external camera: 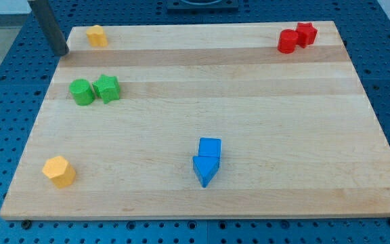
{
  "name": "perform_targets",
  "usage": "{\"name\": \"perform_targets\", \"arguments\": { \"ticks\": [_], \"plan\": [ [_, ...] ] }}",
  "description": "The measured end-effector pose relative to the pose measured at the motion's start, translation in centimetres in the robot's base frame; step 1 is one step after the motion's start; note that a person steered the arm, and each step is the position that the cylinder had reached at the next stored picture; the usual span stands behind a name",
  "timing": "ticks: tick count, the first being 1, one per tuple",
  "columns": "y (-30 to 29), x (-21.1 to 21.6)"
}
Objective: Slide the yellow heart towards center
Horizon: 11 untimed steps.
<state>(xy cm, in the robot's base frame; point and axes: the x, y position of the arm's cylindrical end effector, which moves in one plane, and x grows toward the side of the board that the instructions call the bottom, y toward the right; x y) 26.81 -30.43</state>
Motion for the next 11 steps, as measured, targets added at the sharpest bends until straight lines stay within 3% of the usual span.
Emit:
{"name": "perform_targets", "arguments": {
  "ticks": [2,11],
  "plan": [
    [0.8,-3.5],
    [23.8,-5.4]
  ]
}}
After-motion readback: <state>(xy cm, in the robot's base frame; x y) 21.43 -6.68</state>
